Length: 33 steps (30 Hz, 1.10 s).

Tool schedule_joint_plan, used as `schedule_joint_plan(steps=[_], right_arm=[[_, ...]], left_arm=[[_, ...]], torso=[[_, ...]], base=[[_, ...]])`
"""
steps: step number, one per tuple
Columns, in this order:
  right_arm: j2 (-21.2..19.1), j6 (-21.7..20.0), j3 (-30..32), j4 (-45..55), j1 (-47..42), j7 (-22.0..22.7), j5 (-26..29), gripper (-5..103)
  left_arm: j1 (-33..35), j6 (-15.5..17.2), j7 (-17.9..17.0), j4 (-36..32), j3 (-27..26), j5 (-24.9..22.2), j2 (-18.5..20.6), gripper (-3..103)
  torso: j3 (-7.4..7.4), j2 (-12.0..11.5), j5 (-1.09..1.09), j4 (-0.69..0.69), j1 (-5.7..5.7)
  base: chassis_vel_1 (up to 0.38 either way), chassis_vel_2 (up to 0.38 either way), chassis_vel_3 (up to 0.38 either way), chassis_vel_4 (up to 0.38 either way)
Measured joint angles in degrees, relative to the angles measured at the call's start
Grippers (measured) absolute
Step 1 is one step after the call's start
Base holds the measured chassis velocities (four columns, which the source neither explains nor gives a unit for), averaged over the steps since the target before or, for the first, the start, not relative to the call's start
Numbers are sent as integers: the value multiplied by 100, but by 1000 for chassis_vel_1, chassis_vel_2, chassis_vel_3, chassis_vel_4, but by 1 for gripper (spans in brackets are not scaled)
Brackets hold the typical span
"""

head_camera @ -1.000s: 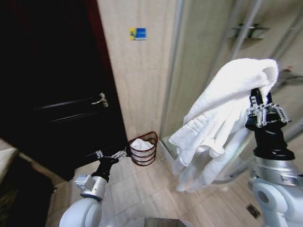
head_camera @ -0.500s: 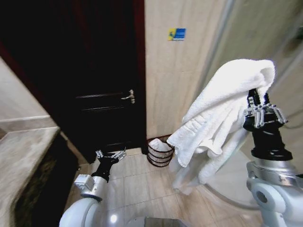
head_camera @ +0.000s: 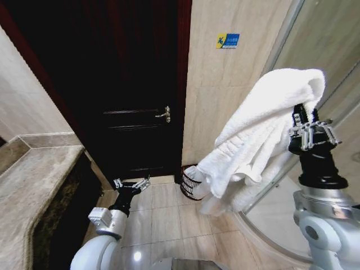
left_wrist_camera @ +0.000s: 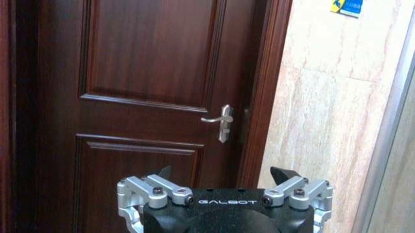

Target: Discard the used towel into the hamper.

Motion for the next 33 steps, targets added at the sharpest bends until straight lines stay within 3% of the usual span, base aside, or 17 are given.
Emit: schedule_joint_plan(steps=[19, 33], right_arm=[[-64, 48, -18, 0, 21, -4, 102, 13], [-407, 55, 101, 0, 451, 75, 307, 13]], left_arm=[[-1, 0, 0, 0, 0, 0, 0, 100], [2, 0, 0, 0, 0, 0, 0, 100]], torso=[[3, -4, 1, -1, 10], [-2, 1, -1, 2, -5]], base=[[-108, 111, 105, -108], [36, 17, 14, 46]])
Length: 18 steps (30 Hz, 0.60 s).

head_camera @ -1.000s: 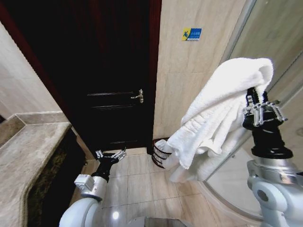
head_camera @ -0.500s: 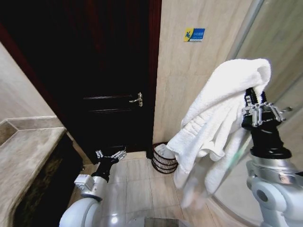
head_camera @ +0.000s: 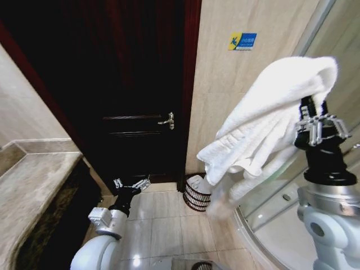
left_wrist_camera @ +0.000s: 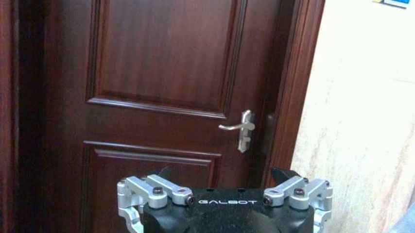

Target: Discard the used towel into the hamper.

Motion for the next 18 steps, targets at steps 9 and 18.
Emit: schedule_joint_plan(steps=[9, 18], right_arm=[[-344, -5, -128, -16, 687, 139, 110, 13], [-527, -118, -413, -366, 1385, 235, 165, 13]], left_arm=[[-2, 0, 0, 0, 0, 0, 0, 100], [-2, 0, 0, 0, 0, 0, 0, 100]], torso=[[2, -1, 0, -1, 7], [2, -1, 1, -1, 6]], base=[[0, 0, 0, 0], [0, 0, 0, 0]])
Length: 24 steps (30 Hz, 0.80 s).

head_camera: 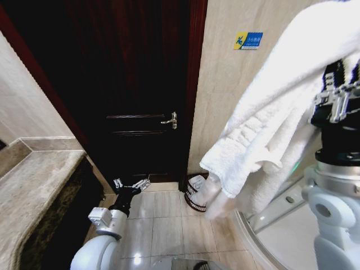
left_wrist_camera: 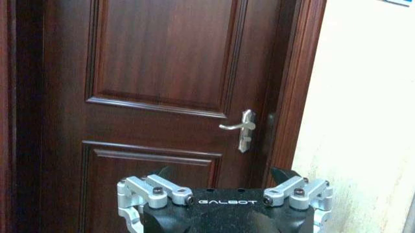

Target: Discard the used towel into the hamper.

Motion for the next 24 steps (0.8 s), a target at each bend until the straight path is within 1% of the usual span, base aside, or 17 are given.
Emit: schedule_joint_plan(steps=[12, 20, 24], right_arm=[[20, 8, -345, -268, 402, 6, -3, 13], [87, 14, -355, -265, 412, 11, -6, 13], [57, 47, -423, -344, 497, 45, -12, 13]], left_arm=[[0, 0, 0, 0, 0, 0, 0, 100], [0, 0, 0, 0, 0, 0, 0, 100], [0, 0, 0, 0, 0, 0, 0, 100]], torso=[[-1, 1, 0, 0, -3], [0, -1, 0, -1, 1], [0, -1, 0, 0, 2]], base=[[-12, 14, 14, -13], [-127, 132, 142, -134], [-130, 135, 125, -128]])
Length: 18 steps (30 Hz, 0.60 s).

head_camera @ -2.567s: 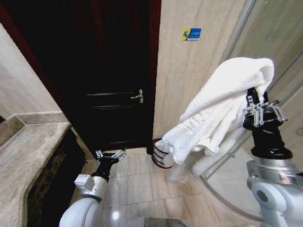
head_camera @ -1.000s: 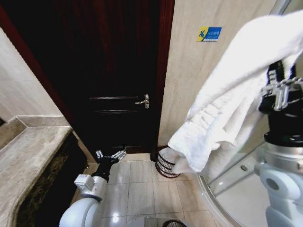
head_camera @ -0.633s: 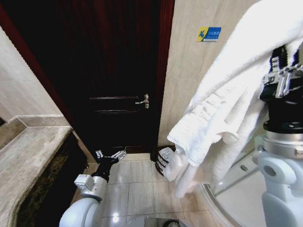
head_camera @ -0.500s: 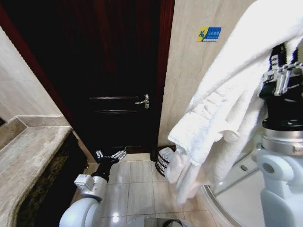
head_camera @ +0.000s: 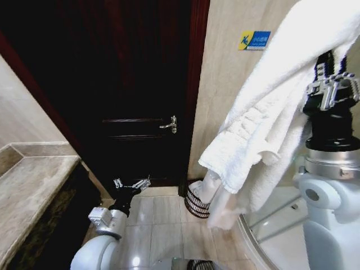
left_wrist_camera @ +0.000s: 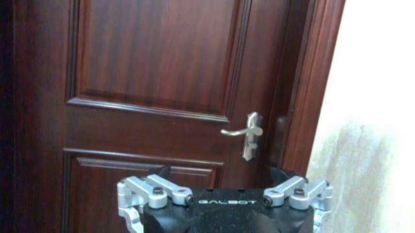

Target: Discard the used towel into the hamper.

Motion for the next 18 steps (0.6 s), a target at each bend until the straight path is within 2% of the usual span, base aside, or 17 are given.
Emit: schedule_joint_plan(steps=[7, 10, 18], right_arm=[[-153, 56, -224, -340, 407, 69, 34, 13], [-248, 90, -340, -691, 847, 68, 55, 13], [-293, 202, -477, -1229, 1389, 33, 55, 13]], left_arm=[[0, 0, 0, 0, 0, 0, 0, 100], [1, 0, 0, 0, 0, 0, 0, 100], [1, 0, 0, 0, 0, 0, 0, 100]], torso=[[0, -1, -1, 0, 0], [-2, 2, -2, 0, -6], [-1, 1, -1, 0, -4]], base=[[-32, 48, 40, -39], [0, 0, 0, 0], [0, 0, 0, 0]])
